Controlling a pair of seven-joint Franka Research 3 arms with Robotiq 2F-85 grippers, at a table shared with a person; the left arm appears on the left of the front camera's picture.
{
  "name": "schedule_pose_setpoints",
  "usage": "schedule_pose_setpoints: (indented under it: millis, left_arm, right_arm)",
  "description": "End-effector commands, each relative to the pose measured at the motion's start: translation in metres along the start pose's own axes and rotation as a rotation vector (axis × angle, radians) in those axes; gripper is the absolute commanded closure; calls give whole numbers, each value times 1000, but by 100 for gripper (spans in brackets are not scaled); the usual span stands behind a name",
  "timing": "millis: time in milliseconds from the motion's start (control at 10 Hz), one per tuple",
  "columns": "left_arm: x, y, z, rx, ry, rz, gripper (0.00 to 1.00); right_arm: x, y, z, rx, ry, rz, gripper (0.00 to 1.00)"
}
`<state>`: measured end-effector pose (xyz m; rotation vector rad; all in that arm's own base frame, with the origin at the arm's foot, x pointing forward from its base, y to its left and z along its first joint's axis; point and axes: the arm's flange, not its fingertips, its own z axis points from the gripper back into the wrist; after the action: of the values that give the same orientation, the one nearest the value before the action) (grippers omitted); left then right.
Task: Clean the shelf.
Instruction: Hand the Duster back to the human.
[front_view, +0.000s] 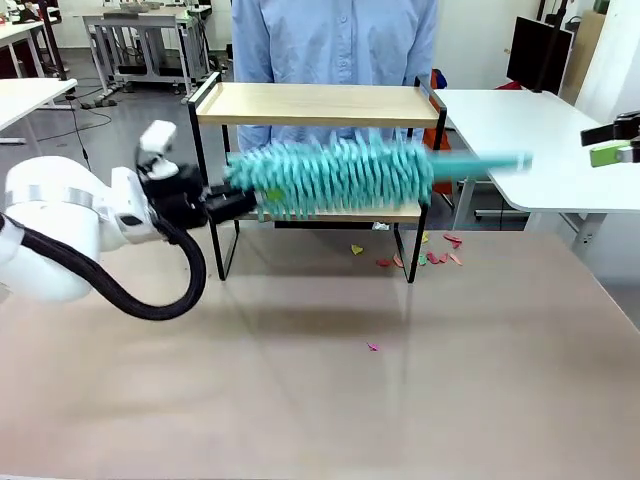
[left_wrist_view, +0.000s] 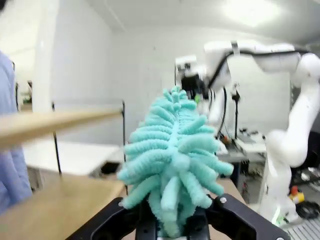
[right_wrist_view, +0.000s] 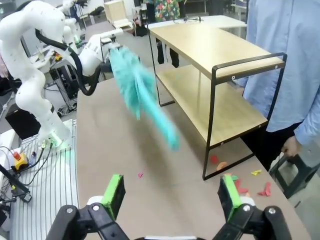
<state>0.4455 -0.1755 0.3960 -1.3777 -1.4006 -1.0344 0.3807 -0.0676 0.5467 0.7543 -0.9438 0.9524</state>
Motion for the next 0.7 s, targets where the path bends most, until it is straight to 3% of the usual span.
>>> schedule_pose_setpoints:
  millis: [0,300,600]
  left_arm:
    - [43,-25,8,113,-179,-65,83]
    - [105,-67,26,300,-322,-220,83]
    - [162,-114,66,630,-348,-396,83]
  right_arm:
    - [3,0,3,3,-7,4,0]
    - [3,0,3,3,-7,4,0]
    - [3,0,3,3,-7,4,0]
